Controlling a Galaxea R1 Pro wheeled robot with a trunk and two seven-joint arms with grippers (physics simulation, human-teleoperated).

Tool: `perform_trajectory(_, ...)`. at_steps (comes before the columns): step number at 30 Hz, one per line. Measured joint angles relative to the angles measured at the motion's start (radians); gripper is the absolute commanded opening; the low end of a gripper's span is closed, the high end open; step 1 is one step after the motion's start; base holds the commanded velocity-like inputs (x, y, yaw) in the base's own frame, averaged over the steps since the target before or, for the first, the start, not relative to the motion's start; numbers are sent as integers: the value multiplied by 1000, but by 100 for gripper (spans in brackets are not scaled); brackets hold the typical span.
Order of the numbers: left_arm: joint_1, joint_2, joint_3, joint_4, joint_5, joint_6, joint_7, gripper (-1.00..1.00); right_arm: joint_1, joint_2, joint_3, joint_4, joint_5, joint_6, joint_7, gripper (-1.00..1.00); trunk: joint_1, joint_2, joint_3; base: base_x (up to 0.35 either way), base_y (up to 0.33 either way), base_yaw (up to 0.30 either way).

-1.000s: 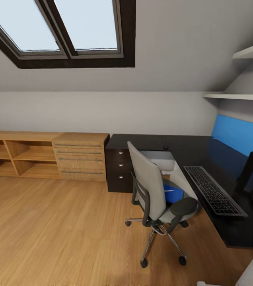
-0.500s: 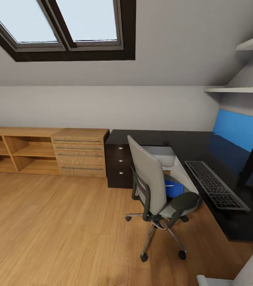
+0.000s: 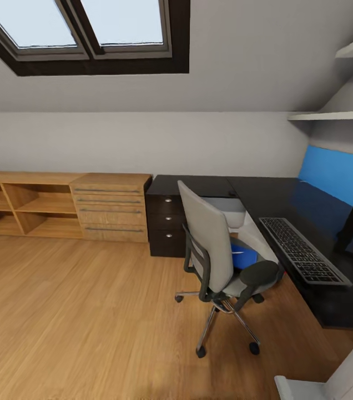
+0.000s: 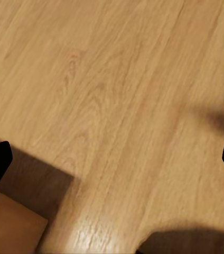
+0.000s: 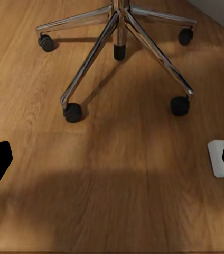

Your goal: In the bedroom, organize the workspace by keeping the computer under the desk, ensuring the monitor is on the desk, placing the keyboard on the desk next to the monitor, placing the mouse on the desk next to the keyboard, moving the folder from the swivel chair onto the desk next to the mouse, stacking the notebook on top of the folder with the pen on top of the notebook, and positioning the swivel chair next to the desk.

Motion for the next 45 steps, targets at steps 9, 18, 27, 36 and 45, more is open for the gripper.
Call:
perform_trajectory(9, 1, -23, -4, -10, -1, -1, -4, 100, 0, 0, 5, -1, 7, -6, 4, 100, 35, -63, -36, 0, 0, 0)
perform_trajectory(18, 0, -28, -5, -301, -3, 95, -8, 100, -24, 2, 3, -174, 2, 95, -2, 100, 69, -126, -65, 0, 0, 0)
perform_trajectory(27, -48, -92, -92, -1107, 4, 996, -23, 100, -111, 53, 10, -1006, 1, 1087, -32, 100, 103, -189, -93, 0, 0, 0)
perform_trajectory(36, -210, -127, -125, -958, 1, 1078, -19, 100, -347, 62, 19, -696, -40, 1116, -37, 100, 138, -252, -122, 0, 0, 0)
perform_trajectory(45, -214, -116, -124, -928, 0, 959, -16, 100, -349, 67, 19, -695, -47, 1097, -58, 100, 173, -315, -150, 0, 0, 0)
